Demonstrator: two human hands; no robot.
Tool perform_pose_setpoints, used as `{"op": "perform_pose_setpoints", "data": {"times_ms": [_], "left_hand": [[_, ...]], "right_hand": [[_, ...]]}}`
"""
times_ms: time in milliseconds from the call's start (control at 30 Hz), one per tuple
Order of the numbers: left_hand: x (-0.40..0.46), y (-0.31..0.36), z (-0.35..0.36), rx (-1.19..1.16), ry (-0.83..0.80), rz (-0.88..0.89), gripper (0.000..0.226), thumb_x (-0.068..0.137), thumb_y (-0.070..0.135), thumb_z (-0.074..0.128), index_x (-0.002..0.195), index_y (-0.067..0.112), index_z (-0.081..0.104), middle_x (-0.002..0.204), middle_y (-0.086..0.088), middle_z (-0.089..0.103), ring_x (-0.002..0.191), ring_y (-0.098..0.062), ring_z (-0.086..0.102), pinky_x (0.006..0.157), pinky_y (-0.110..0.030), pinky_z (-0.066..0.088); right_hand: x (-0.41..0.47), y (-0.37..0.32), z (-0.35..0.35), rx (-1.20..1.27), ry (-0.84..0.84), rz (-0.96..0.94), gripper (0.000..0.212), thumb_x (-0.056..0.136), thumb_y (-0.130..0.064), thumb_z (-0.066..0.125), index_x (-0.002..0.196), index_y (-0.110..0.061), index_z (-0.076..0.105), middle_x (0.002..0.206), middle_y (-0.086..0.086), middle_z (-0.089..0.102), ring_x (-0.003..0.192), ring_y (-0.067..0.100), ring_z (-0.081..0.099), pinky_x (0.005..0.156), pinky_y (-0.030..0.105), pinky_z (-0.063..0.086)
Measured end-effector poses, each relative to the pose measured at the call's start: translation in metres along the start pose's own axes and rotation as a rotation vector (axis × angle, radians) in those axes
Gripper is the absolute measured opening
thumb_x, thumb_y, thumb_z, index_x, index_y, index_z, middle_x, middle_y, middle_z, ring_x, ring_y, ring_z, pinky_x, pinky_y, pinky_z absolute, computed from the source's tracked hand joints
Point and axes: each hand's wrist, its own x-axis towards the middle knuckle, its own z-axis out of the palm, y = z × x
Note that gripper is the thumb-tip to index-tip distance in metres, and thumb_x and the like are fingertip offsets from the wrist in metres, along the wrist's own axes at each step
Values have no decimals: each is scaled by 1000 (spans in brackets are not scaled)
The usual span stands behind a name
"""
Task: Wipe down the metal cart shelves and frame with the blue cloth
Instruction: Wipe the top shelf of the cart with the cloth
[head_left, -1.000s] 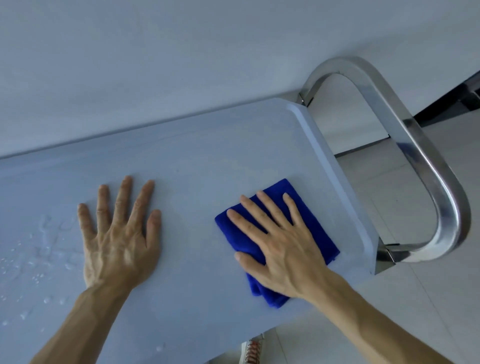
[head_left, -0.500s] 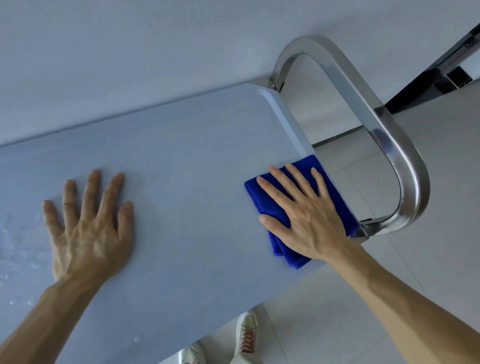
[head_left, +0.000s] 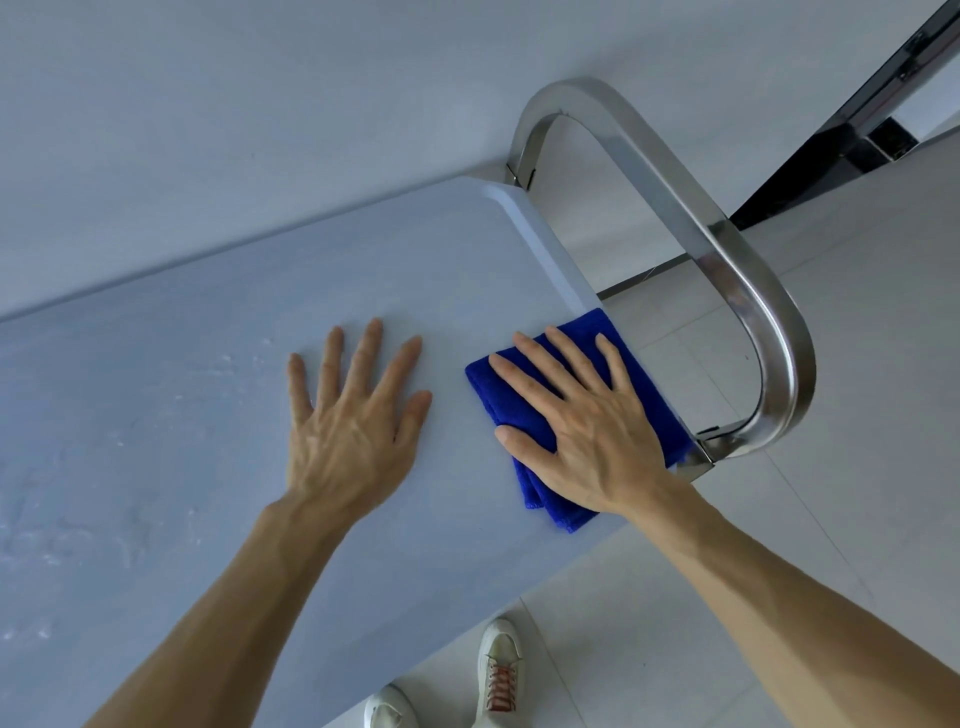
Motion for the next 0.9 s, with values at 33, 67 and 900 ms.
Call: {"op": "perform_pose_setpoints", "data": {"times_ms": [33,67,900], "left_hand": [[-1,0,6,52,-16,0,59,99,56,14,155,37,17,165,-1,15,151,-34,11,118,-62,5],[-1,1,10,90,-23,-9,60,99,56,10,156,39,13,165,0,14,151,-33,9,117,-63,3],[0,-2,9,141,-35,-24,58,100,54,5,156,38,3,165,2,7,152,-28,3,118,-62,3]], "right_hand": [[0,-1,2,-8,6,21,64,97,-63,31,155,-39,25,165,-10,21,153,20,18,121,55,12],[0,-2,3,-10,17,60,64,97,-64,30,155,-38,26,165,-9,22,152,21,19,121,55,13],[35,-12,-4,57,18,234,68,97,-65,27,156,-33,23,166,-2,18,153,29,15,119,62,11]]}}
